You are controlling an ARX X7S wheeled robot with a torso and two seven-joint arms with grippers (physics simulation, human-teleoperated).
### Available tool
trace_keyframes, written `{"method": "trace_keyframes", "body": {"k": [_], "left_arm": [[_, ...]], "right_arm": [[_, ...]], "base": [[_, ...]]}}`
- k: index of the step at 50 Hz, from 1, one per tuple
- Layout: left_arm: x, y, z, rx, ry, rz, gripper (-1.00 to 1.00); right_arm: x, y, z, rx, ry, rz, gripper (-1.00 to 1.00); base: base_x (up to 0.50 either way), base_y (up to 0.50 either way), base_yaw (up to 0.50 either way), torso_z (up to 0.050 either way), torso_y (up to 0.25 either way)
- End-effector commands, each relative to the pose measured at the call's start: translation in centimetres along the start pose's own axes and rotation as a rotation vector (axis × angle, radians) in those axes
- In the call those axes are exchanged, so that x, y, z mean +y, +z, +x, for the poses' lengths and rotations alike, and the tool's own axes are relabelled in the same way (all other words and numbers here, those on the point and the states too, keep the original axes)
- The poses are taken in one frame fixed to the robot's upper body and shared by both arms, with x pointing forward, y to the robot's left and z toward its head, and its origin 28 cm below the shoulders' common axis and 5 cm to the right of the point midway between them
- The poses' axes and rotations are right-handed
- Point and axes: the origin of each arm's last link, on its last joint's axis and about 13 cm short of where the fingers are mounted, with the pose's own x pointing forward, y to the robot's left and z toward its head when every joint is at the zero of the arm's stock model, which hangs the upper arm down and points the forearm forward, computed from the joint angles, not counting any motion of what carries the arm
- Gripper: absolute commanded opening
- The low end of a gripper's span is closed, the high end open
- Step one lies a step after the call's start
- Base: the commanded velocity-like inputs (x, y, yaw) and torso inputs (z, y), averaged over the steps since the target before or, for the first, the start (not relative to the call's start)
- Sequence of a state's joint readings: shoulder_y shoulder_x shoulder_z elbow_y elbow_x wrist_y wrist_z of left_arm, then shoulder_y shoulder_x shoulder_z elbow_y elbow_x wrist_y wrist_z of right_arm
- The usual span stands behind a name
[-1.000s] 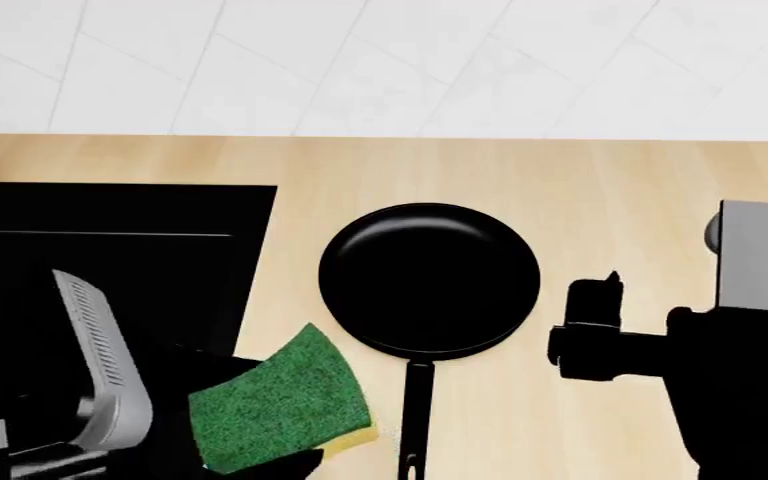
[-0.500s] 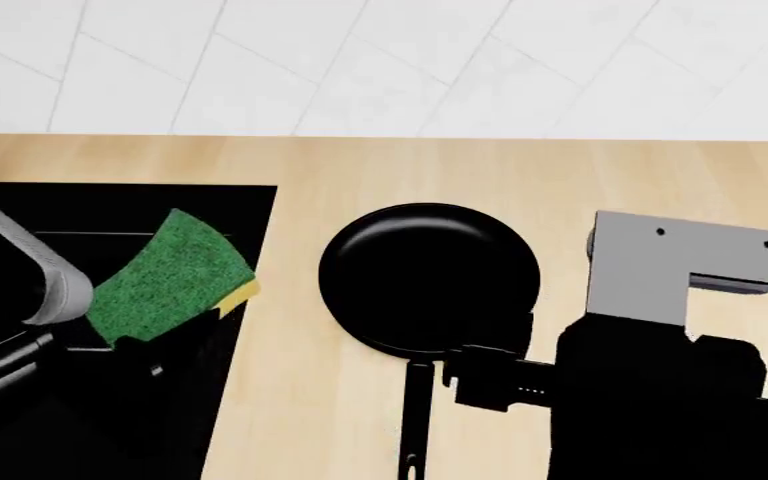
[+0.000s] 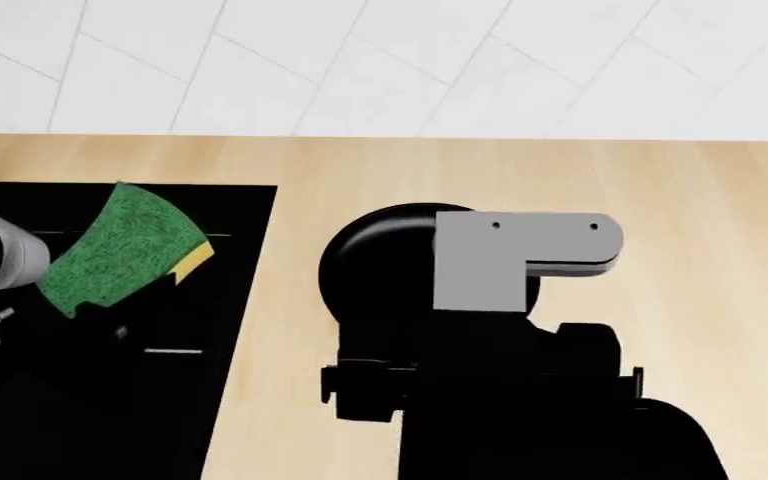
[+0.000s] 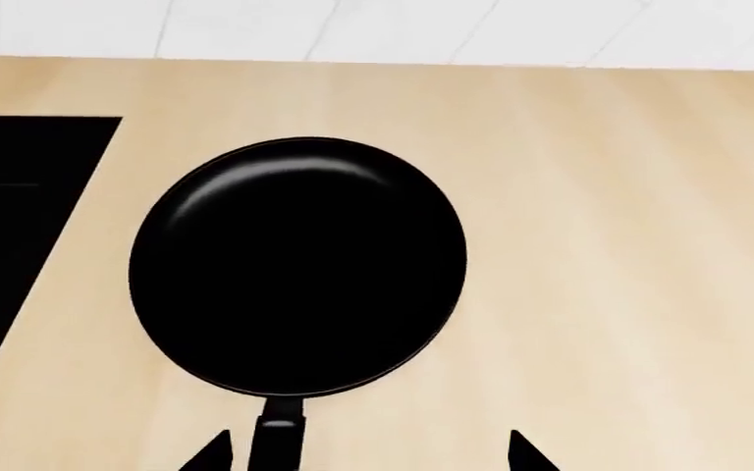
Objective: Pick the pan and sponge and place them into the sink. Then turn on the water.
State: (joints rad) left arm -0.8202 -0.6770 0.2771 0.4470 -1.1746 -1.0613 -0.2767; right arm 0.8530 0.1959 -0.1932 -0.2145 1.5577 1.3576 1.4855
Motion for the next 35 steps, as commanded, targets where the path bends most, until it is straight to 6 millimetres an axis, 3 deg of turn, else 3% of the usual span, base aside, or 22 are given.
{"method": "trace_keyframes", "body": {"k": [1, 16, 35], "left_arm": [[0.3, 0.0, 0.3, -0.005, 0.052, -0.017, -1.0], [0.3, -0.6, -0.5, 0.001, 0.036, -0.036, -1.0], [0.5, -1.4, -0.7, 0.013, 0.034, -0.059, -1.0]], "right_arm": [[1.6, -0.5, 1.0, 0.024, 0.012, -0.027, 1.0], [3.0, -1.6, 4.0, 0.09, 0.001, -0.079, 1.0], [3.5, -2.7, 5.6, 0.18, 0.009, -0.069, 1.0]], "base": [[0.0, 0.0, 0.0, 0.0, 0.0], [0.0, 0.0, 0.0, 0.0, 0.0], [0.0, 0.0, 0.0, 0.0, 0.0]]}}
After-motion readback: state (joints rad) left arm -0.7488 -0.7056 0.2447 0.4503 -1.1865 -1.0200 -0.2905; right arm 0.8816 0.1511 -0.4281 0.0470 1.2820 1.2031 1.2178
